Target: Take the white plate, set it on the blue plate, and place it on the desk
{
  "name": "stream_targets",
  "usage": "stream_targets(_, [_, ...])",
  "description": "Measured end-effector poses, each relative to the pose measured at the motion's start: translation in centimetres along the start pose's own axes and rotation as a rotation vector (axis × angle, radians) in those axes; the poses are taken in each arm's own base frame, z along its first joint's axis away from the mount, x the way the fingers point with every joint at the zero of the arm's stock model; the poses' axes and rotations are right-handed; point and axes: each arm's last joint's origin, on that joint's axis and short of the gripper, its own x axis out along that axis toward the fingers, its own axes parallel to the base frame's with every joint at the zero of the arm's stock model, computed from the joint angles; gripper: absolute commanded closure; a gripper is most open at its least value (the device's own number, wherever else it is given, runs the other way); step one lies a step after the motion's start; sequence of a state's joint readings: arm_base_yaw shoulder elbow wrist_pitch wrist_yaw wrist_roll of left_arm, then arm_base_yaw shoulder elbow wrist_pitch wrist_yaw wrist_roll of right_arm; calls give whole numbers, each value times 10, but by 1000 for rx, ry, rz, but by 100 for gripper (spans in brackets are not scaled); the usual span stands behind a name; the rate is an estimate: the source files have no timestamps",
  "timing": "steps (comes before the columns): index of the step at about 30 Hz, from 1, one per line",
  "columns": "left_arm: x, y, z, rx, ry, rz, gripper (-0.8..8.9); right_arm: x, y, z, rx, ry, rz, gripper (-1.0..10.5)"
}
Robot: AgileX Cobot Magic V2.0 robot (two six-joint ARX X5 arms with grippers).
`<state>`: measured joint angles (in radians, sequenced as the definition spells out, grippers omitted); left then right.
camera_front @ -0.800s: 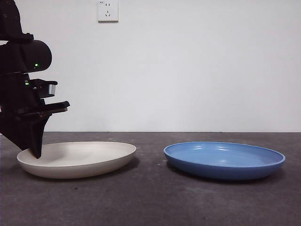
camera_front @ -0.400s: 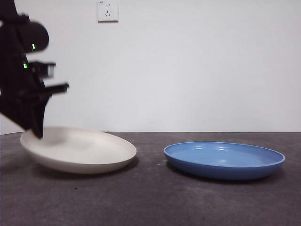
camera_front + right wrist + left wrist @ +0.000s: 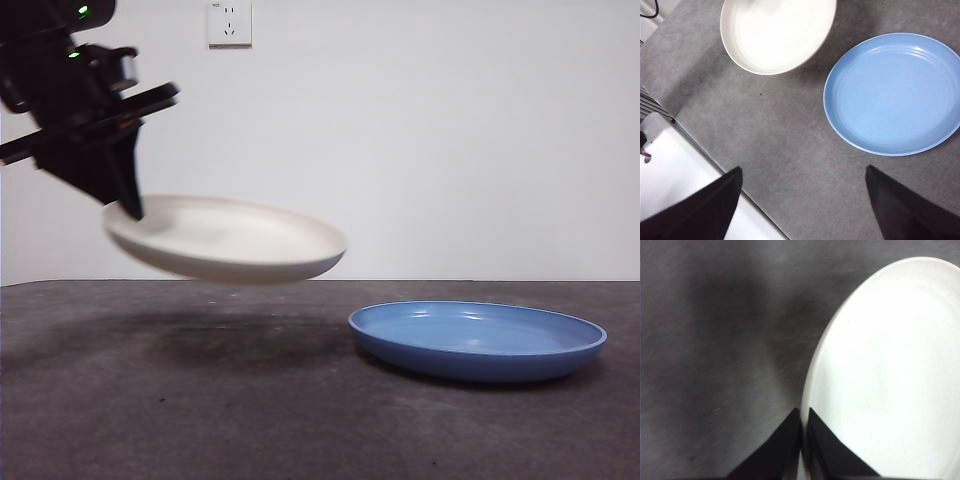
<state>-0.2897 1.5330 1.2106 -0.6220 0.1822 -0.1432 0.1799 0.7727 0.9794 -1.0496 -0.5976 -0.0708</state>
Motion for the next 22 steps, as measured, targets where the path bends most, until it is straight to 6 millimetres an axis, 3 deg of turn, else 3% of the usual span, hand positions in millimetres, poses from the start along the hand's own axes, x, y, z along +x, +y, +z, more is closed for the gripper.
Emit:
stream_targets(6, [-6, -42, 16, 52, -73, -85, 805, 0, 0, 0, 1, 0, 0, 553])
stream_targets(10, [0, -65, 28, 80, -93, -131, 805, 0, 0, 0, 15, 0, 0, 553])
stream_targets(22, [58, -116, 43, 136, -5, -188, 805, -27, 16, 7, -21, -111, -57, 553])
